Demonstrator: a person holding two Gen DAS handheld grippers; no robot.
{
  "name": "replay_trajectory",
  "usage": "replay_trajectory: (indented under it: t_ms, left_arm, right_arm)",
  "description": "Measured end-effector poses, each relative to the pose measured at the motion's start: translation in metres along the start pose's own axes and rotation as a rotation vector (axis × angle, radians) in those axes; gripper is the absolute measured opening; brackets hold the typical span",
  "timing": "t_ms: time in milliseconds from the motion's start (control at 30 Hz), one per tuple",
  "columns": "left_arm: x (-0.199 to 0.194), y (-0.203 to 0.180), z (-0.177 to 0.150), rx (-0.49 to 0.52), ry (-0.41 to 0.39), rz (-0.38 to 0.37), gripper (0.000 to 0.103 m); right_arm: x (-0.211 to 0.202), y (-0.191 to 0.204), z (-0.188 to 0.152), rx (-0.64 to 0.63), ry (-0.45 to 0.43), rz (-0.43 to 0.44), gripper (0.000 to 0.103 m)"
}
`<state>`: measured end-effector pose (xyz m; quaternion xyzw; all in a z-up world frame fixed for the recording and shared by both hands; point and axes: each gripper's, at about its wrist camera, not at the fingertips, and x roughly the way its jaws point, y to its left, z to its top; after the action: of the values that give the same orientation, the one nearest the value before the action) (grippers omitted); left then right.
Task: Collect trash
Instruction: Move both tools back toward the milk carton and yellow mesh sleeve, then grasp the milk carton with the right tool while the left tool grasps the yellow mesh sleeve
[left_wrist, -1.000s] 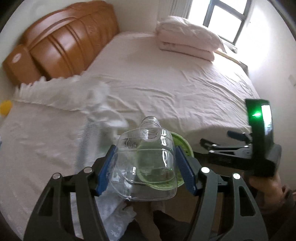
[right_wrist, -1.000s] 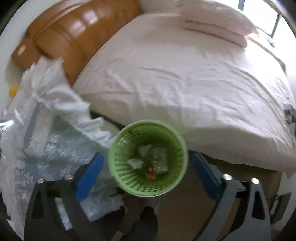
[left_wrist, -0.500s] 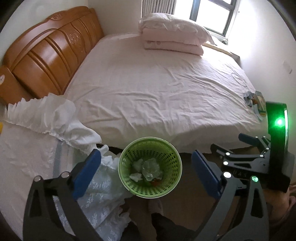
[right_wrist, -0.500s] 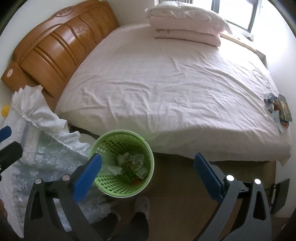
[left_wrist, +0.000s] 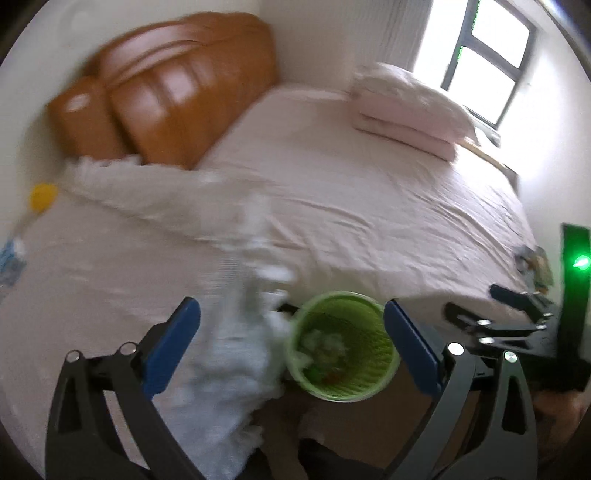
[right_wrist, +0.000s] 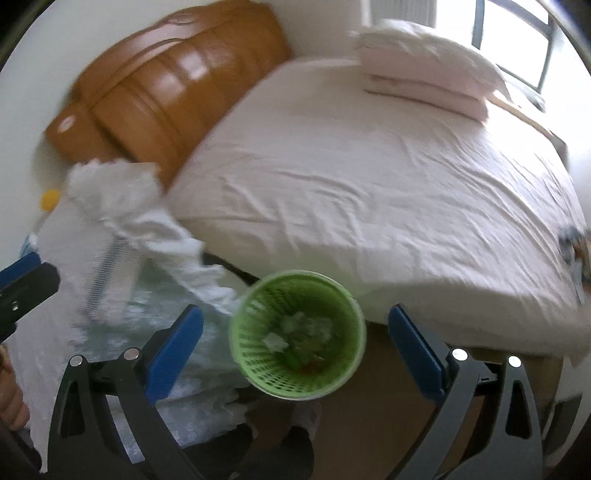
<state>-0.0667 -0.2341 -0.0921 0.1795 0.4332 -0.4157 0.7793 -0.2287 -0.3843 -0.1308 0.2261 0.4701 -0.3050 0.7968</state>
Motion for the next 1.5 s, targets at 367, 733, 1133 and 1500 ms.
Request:
replay_trajectory:
  t_ms: [367,733,1133,1500]
  left_arm:
    - [-0.042,0.205,-0.03,-0.278,-0.05,0.312,0.095]
    - [-0.065,0.336,-0.073,-0.511,-0.046,0.476,0.095]
    - [-0.077,0.423,-0.099,-0.66,-0.064,0.529,0.095]
    - [-0.076,0.459,-0.104,-0.675,-0.063,0.535,0.095]
  right_arm:
    - [0.02,0.161,0.039,-0.256,0.026,0.179,0.1]
    - [0.057,0.355,0.06,-0.588,0.077,0.343,0.1]
    - [0.119,0.596,0.06,-1.321,-0.06,0.503,0.1]
    - [0.183,0.731,0.042,-1.801,-0.054,0.424,0.1]
